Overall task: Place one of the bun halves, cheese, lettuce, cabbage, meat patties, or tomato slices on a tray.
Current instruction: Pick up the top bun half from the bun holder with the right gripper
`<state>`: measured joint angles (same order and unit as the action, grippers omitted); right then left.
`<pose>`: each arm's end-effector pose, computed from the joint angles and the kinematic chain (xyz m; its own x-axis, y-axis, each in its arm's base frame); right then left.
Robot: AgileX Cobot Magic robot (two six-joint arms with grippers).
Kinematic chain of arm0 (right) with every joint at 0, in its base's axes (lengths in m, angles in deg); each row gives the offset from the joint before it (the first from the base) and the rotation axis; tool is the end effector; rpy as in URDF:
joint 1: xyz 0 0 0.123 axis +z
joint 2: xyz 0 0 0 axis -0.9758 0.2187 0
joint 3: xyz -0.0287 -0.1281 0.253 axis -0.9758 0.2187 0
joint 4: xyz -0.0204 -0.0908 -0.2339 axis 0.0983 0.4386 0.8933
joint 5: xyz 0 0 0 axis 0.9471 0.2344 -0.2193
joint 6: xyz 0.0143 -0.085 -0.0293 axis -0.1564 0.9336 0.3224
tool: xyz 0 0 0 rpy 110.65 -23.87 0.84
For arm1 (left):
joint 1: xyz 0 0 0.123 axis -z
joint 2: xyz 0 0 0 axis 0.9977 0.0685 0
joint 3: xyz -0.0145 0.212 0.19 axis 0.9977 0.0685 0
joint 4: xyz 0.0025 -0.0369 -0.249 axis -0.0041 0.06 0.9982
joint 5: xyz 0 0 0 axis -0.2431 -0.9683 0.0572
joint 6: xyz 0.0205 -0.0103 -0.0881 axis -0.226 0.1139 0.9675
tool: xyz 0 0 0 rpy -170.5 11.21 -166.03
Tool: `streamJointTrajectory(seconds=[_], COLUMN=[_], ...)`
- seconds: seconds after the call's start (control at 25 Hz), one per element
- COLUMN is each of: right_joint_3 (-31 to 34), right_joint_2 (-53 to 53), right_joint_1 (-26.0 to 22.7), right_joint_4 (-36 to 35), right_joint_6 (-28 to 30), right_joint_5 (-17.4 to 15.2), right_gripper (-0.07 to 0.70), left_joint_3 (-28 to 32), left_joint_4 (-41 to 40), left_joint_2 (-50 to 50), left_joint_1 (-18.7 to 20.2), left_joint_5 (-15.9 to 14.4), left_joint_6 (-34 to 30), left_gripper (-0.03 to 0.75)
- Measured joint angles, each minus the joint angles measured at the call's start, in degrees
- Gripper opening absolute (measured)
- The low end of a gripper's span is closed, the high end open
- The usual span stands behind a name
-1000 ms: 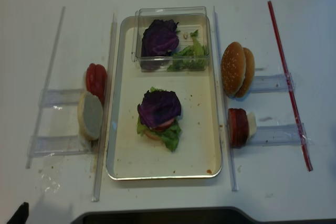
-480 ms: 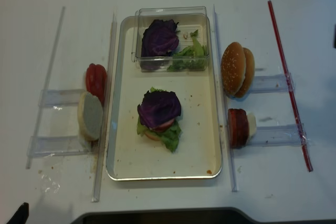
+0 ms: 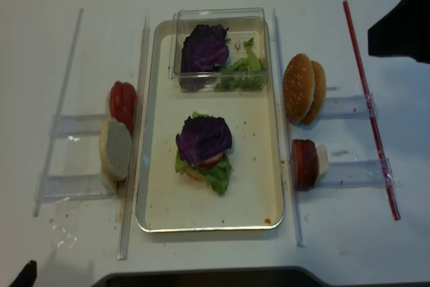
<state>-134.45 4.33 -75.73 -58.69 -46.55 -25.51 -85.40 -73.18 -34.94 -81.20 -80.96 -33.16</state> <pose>0.1698 0.0476 0.3975 -0.8564 0.0510 -0.5138 -0.2105 0.8741 0.4377 -0.0111 0.0027 0.2639 -0.5440 0.1667 -0.8224 0.1355 0.9847 0.1100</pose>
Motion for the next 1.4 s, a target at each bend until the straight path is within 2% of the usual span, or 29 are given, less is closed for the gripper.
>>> streamJointTrajectory(seconds=[0.6,0.88,1.12,1.4], right_joint_3=[0.0,-3.39,-6.25,-6.69], right_joint_2=[10.28,14.35,17.57,20.7], right_joint_1=[0.0,0.0,0.0,0.0], right_joint_4=[-2.72,-2.79,-2.94,-3.0], right_joint_6=[2.44,3.47,3.6,4.31], right_joint_5=[0.85,0.93,1.07,1.07], right_gripper=[0.552,0.551,0.52,0.518], left_joint_3=[0.09,0.09,0.13,0.4], left_joint_4=[0.0,0.0,0.0,0.0], left_joint_2=[0.0,0.0,0.0,0.0], left_joint_1=[0.0,0.0,0.0,0.0], left_joint_5=[0.0,0.0,0.0,0.0], left_joint_6=[1.04,1.17,1.17,1.28], left_gripper=[0.44,0.44,0.44,0.44])
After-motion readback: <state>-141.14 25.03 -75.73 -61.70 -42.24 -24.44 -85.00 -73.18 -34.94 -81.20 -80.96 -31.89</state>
